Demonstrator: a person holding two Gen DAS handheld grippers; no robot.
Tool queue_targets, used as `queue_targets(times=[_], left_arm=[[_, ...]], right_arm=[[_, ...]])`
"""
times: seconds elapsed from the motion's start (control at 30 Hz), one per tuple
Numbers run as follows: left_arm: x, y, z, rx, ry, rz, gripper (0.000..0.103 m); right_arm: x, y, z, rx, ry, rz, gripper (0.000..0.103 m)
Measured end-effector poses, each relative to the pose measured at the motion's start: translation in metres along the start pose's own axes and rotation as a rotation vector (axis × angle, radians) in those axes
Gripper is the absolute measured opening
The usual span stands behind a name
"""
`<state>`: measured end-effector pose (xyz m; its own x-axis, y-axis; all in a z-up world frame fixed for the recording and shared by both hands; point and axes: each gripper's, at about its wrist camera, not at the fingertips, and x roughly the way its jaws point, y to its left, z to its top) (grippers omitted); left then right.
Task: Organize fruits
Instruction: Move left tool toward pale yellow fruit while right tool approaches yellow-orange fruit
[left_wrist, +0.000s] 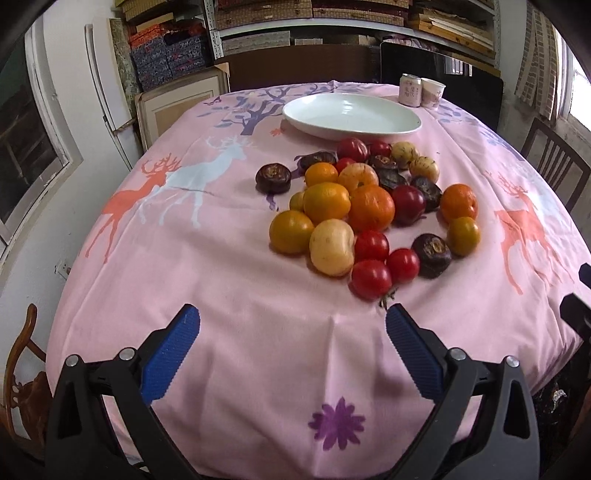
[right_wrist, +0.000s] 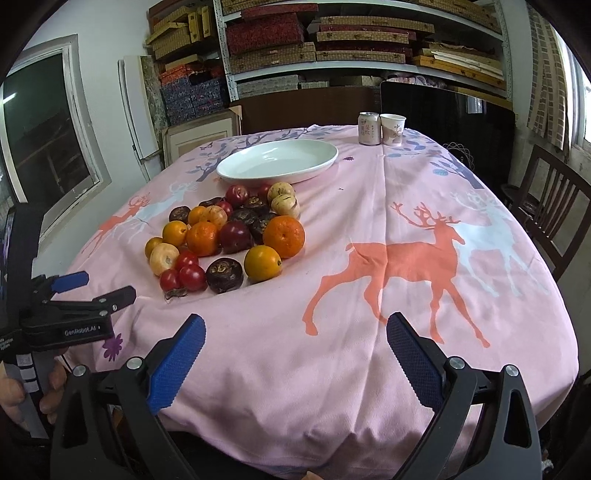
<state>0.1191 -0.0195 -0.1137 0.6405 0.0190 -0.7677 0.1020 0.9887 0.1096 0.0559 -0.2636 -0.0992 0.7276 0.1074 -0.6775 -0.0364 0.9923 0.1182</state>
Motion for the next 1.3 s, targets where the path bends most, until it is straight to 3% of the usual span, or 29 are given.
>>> queue_targets(times=[0.23,0.3,0.37,0.6,0.77,0.8,0.87,1.07,1.3], left_arm=[[0.024,-0.006,0.029,-0.001,-0.03,-0.011,0.097],[0.032,-0.01,0.032,0.01,-0.02,-0.008,0.085],[0.044,-0.011,0.033,0.009,0.019,-0.03,0.058],[0.052,-0.017,0.037,0.01,0.017,-0.054,0.052],[0.055,-0.017,0.036,0.005,0.001,-0.043,0.057],[0.055,-0.017,0.036,0.007,-0.004,-0.044,0.054],[0.051,-0.012,0.037,-0.016,-0.011,-0.093,0.03],[0.039,0.003,0.044,-0.052,-0.03,-0.083,0.028],[-0.007,0.02,0.069,-0.098,-0.162,-0.069,0.025]], right_arm=[[0.022,-0.01,0.006,-0.01,0.034,0.009,0.09],[0.026,-0.014,0.006,-0.005,0.04,0.008,0.09],[0.03,-0.017,0.006,-0.001,0.046,0.011,0.09],[0.037,-0.02,0.008,-0.011,0.055,0.028,0.089],[0.042,-0.022,0.006,-0.012,0.068,0.039,0.089],[0.043,-0.022,0.006,-0.011,0.07,0.044,0.089],[0.045,-0.025,0.008,-0.014,0.072,0.06,0.088],[0.056,-0.014,0.024,-0.093,0.083,0.175,0.082],[0.091,0.011,0.05,-0.204,0.19,0.199,0.062]])
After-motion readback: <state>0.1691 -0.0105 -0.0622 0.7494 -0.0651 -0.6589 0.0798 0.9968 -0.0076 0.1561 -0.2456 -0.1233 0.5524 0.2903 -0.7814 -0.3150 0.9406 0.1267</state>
